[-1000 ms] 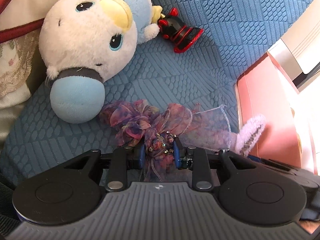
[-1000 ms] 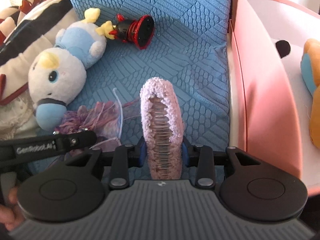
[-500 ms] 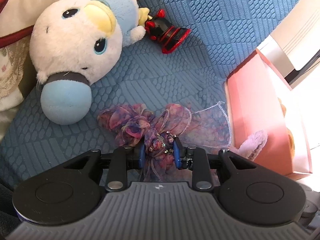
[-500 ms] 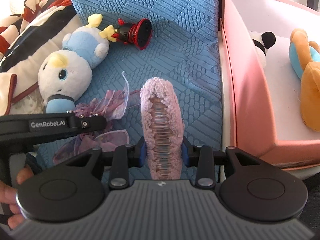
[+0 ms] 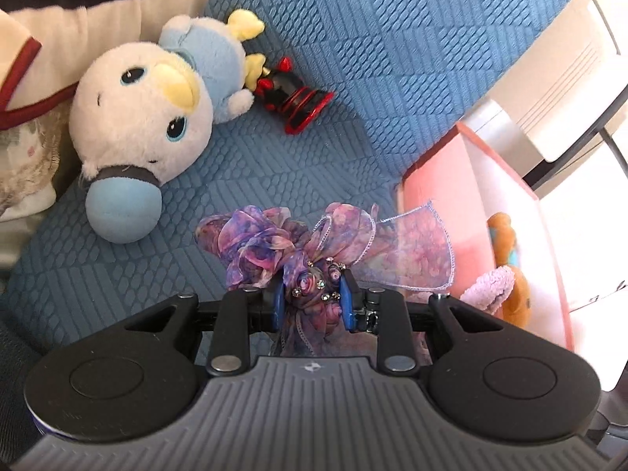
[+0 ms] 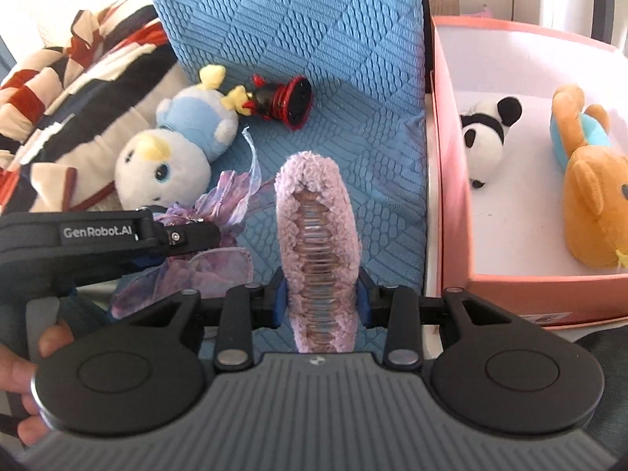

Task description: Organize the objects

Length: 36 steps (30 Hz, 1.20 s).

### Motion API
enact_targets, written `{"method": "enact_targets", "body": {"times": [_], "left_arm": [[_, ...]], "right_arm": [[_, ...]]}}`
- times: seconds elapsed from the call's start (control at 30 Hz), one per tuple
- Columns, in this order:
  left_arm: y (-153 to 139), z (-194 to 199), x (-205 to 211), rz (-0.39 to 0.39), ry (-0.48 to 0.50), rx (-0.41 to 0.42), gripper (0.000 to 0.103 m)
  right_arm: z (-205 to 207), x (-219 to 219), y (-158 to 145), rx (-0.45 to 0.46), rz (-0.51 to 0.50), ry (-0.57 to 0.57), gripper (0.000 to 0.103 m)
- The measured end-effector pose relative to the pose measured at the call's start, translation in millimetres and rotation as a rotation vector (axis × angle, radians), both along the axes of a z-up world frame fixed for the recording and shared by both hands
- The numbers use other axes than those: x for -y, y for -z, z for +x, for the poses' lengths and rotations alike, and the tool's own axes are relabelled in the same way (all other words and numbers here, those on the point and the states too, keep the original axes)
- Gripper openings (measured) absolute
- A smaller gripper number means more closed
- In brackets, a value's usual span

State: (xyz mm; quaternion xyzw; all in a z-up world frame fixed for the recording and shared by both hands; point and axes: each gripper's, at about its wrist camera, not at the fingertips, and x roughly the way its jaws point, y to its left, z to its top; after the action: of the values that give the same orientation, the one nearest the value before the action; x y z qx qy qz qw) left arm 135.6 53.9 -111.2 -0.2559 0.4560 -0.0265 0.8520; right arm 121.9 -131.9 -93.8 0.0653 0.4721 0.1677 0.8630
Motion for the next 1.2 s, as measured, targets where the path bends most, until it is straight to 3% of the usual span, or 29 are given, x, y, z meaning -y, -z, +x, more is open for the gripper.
{"method": "enact_targets", "body": {"times": [0.17,0.43,0.83,1.2], "left_arm": [[-25,-4,6,-0.037,-0.027,0.017,0.032],[-76,2,36,0.012,0.005,0.068,0.032],[-146,17,80,0.016,0.033,0.148,0.032],[-186,28,112,-0.025,0.046,0.21,0.032]], "right_arm": [[4,11,-25,0.034,0.002,0.003,0.038],[12,34,-66,0.072,0.02,0.022,0.038],[26,75,-121,0.138,0.032,0.037,0.038],[41,108,-158,0.177,0.052,0.043,0.038]]}}
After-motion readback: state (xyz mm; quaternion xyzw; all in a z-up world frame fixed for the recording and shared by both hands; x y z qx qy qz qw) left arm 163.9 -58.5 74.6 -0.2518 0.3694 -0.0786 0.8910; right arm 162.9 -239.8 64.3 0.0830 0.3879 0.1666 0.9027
